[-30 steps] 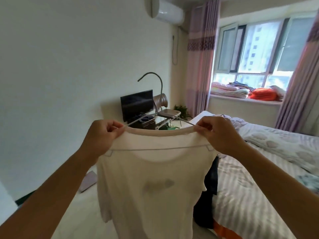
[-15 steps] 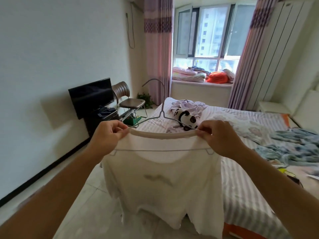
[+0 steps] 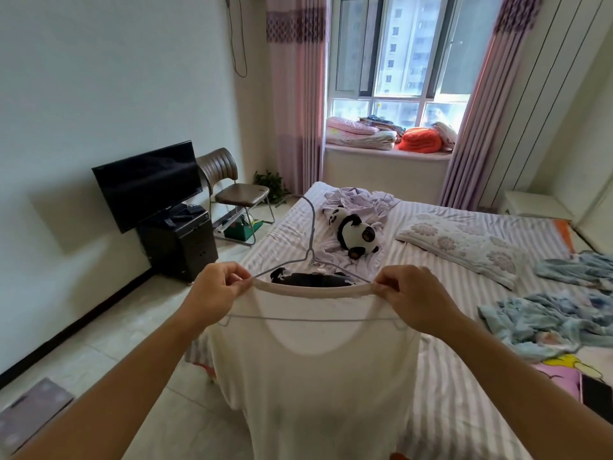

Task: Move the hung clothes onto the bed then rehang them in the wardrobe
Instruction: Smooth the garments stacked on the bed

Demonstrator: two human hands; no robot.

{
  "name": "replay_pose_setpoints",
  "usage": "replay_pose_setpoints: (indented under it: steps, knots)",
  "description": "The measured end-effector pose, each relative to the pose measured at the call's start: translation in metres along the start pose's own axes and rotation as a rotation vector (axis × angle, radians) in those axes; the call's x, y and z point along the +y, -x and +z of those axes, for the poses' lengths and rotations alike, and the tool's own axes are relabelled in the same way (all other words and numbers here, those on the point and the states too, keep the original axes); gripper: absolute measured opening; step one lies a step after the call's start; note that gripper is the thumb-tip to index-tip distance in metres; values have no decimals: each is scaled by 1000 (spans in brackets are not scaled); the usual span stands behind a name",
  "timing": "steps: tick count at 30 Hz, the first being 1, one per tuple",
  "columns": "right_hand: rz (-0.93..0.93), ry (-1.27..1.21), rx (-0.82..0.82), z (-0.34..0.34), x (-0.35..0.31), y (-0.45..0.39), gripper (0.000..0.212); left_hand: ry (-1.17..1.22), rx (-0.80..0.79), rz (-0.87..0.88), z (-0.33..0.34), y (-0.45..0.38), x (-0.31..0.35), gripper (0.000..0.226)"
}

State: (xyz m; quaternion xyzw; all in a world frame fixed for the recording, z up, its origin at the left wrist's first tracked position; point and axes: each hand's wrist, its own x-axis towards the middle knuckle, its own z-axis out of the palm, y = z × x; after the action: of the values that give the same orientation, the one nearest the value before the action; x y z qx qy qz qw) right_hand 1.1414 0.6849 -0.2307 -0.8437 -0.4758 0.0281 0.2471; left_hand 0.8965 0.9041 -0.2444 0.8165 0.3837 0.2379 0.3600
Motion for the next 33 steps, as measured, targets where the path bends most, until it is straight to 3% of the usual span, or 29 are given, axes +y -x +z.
replay_pose_setpoints:
  steps: [18, 24, 33]
  knots:
    - [211, 39, -185, 112, 74, -257, 16, -64, -118, -117, 100, -289, -95, 10]
    - [261, 59, -279, 163, 106, -341, 18, -200, -179, -165, 141, -376, -129, 13]
    - [327, -21, -221, 256, 182, -473, 20, -231, -144, -297, 221, -500, -176, 13]
